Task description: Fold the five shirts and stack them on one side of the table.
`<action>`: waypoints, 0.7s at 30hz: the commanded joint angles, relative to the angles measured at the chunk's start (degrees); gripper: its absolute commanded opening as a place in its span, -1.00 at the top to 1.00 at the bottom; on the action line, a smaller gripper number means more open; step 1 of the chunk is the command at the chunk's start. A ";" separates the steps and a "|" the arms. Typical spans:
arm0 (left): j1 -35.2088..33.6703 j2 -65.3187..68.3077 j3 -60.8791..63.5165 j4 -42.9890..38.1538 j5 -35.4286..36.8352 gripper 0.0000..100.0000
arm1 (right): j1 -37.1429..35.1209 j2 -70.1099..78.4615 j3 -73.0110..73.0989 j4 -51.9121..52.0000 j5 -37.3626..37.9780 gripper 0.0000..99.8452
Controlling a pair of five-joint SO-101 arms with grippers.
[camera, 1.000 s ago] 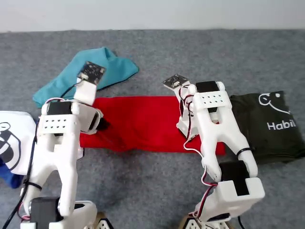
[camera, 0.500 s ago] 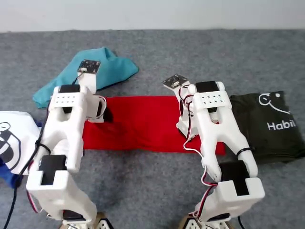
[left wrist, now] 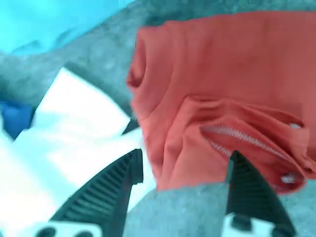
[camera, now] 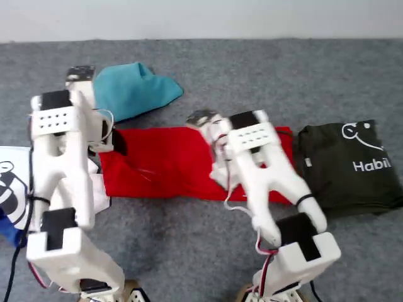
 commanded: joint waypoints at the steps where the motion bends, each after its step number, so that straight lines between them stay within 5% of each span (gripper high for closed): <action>1: -5.27 -9.32 -4.79 3.78 0.09 0.46 | -6.73 -2.95 -4.13 0.92 -0.44 0.59; 9: -20.40 -19.78 -0.66 3.87 -0.53 0.46 | -20.09 1.27 -16.62 -0.92 -0.53 0.59; 21: -21.89 -20.04 1.98 3.78 -0.62 0.46 | -21.14 17.98 -30.24 -2.59 -2.99 0.59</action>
